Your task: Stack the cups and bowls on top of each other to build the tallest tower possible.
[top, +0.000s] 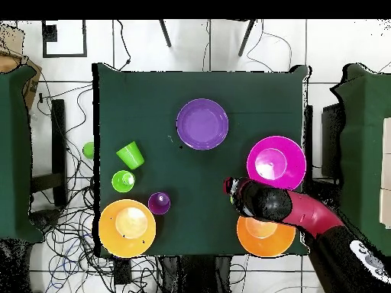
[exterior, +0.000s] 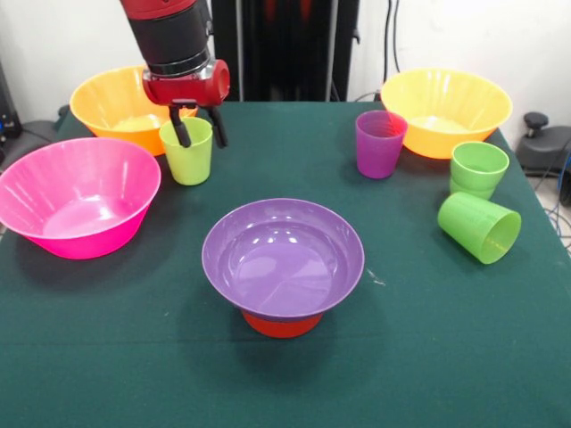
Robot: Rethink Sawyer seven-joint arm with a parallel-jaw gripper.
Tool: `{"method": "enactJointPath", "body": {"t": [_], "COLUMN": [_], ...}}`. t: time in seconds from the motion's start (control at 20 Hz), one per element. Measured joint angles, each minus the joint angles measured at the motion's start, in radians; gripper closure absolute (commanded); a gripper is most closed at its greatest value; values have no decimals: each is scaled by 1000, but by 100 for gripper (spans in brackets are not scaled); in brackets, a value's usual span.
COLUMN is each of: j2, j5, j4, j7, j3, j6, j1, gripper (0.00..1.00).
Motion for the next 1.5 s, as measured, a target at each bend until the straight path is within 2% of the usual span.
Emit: {"method": "enactJointPath", "body": {"t": [0.8,1.5], "j2": [12,-82], "j5": [0,33], "j4": [1,68], "j7": [0,0], "j3": [1,2], "j6": [-10,-10], "j1": [3,-10], "gripper": [0,0]}}
